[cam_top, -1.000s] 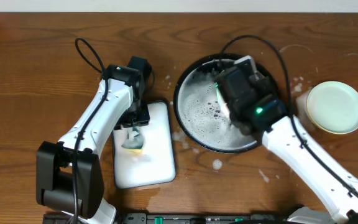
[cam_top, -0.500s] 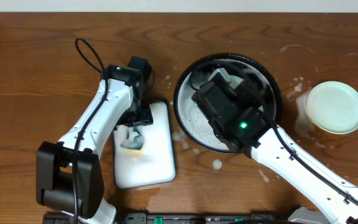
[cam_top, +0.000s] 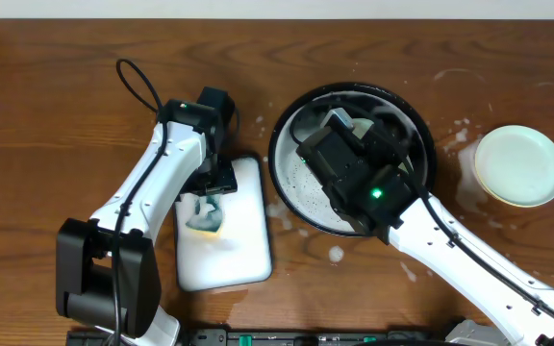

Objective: Clean dirty plates on tray and stack at the side
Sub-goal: 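Lift the green plate out of the basin with the right gripper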

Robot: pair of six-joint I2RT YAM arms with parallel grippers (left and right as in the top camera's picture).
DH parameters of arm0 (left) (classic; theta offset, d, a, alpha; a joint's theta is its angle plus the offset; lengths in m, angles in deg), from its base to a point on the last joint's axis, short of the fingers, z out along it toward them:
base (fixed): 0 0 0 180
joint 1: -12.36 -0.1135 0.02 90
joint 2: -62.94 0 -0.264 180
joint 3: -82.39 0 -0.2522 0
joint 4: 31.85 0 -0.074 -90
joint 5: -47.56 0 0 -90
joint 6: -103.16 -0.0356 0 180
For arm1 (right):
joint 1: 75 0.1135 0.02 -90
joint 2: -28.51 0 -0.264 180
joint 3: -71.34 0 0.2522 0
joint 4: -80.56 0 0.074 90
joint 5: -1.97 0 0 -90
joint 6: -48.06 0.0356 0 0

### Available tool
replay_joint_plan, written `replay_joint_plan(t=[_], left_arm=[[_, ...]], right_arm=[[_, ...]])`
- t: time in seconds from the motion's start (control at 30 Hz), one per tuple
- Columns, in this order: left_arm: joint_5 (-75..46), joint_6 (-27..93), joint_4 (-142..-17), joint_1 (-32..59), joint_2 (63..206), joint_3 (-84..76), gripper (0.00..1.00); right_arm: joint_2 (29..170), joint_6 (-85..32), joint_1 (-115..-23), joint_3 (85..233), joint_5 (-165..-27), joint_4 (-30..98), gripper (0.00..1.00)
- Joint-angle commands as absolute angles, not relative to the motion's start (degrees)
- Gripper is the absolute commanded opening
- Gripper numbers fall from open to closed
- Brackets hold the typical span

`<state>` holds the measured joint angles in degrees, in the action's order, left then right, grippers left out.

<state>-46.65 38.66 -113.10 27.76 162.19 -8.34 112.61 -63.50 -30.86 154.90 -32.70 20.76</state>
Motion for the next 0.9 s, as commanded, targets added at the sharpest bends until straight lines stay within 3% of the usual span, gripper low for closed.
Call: replay_joint_plan(t=[0.0, 0.87], left_arm=[[-46.54, 38.70, -113.40, 27.49, 162.16, -8.36, 0.80], [-46.54, 38.70, -113.40, 27.49, 162.16, -8.36, 0.81]], right_arm=[[111.67, -63.87, -29.87, 155.60, -28.48, 20.78, 0.01], [111.67, -61.62, -25.76, 155.60, -17.77, 20.98, 0.01]])
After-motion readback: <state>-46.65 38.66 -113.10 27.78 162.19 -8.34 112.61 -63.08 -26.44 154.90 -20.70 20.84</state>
